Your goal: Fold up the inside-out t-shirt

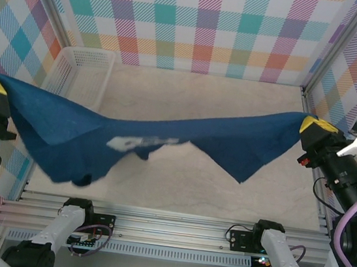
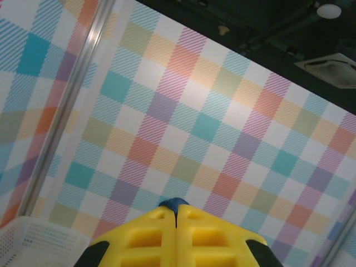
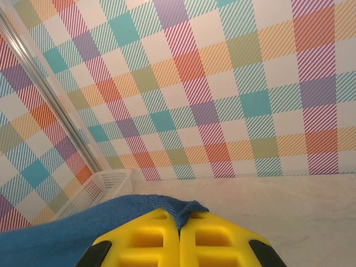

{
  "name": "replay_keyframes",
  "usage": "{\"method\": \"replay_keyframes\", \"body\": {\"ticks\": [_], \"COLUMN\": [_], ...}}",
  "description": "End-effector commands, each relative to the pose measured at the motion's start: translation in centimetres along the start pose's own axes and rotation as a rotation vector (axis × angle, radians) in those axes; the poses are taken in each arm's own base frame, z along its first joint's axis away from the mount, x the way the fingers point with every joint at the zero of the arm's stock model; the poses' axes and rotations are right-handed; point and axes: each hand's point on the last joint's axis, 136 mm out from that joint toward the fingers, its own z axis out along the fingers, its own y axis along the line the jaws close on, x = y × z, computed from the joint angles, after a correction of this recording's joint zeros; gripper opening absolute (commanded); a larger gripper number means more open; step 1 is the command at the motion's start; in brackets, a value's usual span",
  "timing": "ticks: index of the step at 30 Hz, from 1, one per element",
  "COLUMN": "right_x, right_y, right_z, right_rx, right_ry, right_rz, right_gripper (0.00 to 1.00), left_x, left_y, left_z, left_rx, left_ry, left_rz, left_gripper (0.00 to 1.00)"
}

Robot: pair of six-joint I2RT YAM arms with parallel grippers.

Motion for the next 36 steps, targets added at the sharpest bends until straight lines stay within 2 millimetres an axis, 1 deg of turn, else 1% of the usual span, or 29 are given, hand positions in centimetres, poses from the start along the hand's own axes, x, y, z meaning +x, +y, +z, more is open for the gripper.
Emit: {"method": "replay_keyframes", "body": {"ticks": [1, 3, 6, 7, 8, 9, 11, 12, 13, 14, 16, 18, 19, 21, 22, 23, 24, 26, 27, 28, 29, 30, 31, 32, 34, 35, 36], "right_x": [1.1, 0.3, -2.3, -3.4, -4.6, -5.8, -8.9, -10.6, -12.5, -14.2, -17.4, -19.7, -20.5, -21.2, -21.1, -20.7, -20.1, -17.8, -16.0, -13.8, -11.7, -8.5, -4.8, -1.5, 7.4, 11.6, 16.0], "right_y": [-3.2, -4.2, -5.6, -6.3, -6.7, -7.1, -7.6, -7.8, -8.0, -7.7, -7.4, -7.0, -6.9, -6.2, -5.7, -5.4, -5.5, -5.7, -6.1, -6.6, -6.9, -7.8, -8.9, -9.7, -13.1, -14.5, -15.7], "right_z": [4.6, 6.9, 11.4, 13.1, 14.5, 16.3, 18.9, 20.0, 20.7, 20.9, 21.0, 20.4, 20.0, 19.7, 19.7, 20.0, 20.4, 21.5, 22.4, 23.4, 23.8, 24.6, 25.2, 25.3, 25.3, 25.0, 24.6], "right_rx": [0.068, 0.072, 0.062, 0.062, 0.059, 0.044, 0.032, 0.029, 0.037, 0.033, 0.031, 0.02, 0.011, -0.026, -0.057, -0.086, -0.094, -0.111, -0.113, -0.117, -0.125, -0.108, -0.088, -0.074, 0.02, 0.062, 0.09], "right_ry": [0.095, 0.077, 0.031, 0.008, -0.017, -0.047, -0.13, -0.17, -0.212, -0.249, -0.351, -0.446, -0.485, -0.515, -0.514, -0.5, -0.475, -0.38, -0.311, -0.234, -0.164, -0.073, 0.015, 0.084, 0.261, 0.341, 0.422], "right_rz": [0.052, 0.056, 0.054, 0.054, 0.048, 0.036, 0.018, 0.0, -0.011, -0.029, -0.052, -0.072, -0.072, -0.067, -0.064, -0.061, -0.051, -0.038, -0.025, -0.001, 0.016, 0.048, 0.08, 0.11, 0.186, 0.223, 0.257], "right_gripper": [0.0, 0.0, 0.0, 0.0, 0.0, 0.0, 0.0, 0.0, 0.0, 0.0, 0.0, 0.0, 0.0, 0.0, 0.0, 0.0, 0.0, 0.0, 0.0, 0.0, 0.0, 0.0, 0.0, 0.0, 0.01, 0.01, 0.02], "left_x": [4.7, 5.3, 5.7, 5.9, 5.8, 6.3, 6.3, 5.3, 4.2, 1.5, -0.9, -3.3, -4.6, -6.5, -6.7, -6.3, -5.2, -1.8, 1.1, 4.3, 7.2, 11.0, 14.1, 18.0, 26.0, 29.5, 33.6], "left_y": [2.6, 2.7, 2.3, 2.0, 1.7, 1.3, 0.4, -0.4, -1.3, -2.5, -3.4, -3.8, -3.9, -4.3, -4.7, -5.1, -5.2, -5.3, -4.7, -4.5, -4.1, -3.4, -3.1, -1.9, 0.8, 2.2, 3.8], "left_z": [7.0, 9.7, 14.5, 16.6, 18.1, 20.5, 24.6, 26.2, 27.4, 26.9, 27.4, 26.9, 26.2, 24.4, 23.7, 23.5, 23.7, 24.6, 25.5, 25.9, 25.9, 25.7, 24.7, 23.9, 21.2, 19.8, 18.0], "left_rx": [-0.129, -0.135, -0.121, -0.109, -0.094, -0.07, -0.021, 0.012, 0.051, 0.092, 0.143, 0.174, 0.183, 0.201, 0.22, 0.24, 0.251, 0.288, 0.29, 0.314, 0.321, 0.301, 0.31, 0.289, 0.228, 0.193, 0.16], "left_ry": [0.182, 0.189, 0.183, 0.181, 0.169, 0.165, 0.127, 0.085, 0.041, -0.052, -0.167, -0.258, -0.308, -0.364, -0.355, -0.33, -0.28, -0.141, -0.04, 0.067, 0.159, 0.253, 0.317, 0.393, 0.54, 0.613, 0.706], "left_rz": [0.094, 0.103, 0.114, 0.121, 0.119, 0.129, 0.129, 0.132, 0.125, 0.114, 0.076, 0.058, 0.05, 0.045, 0.056, 0.064, 0.066, 0.058, 0.035, 0.01, -0.007, -0.037, -0.064, -0.097, -0.161, -0.185, -0.204], "left_gripper": [0.0, 0.0, 0.0, 0.0, 0.0, 0.0, 0.0, 0.0, 0.0, 0.0, 0.0, 0.0, 0.0, 0.0, 0.0, 0.0, 0.0, 0.0, 0.0, 0.0, 0.0, 0.0, 0.0, 0.0, 0.0, 0.0, 0.0]}}
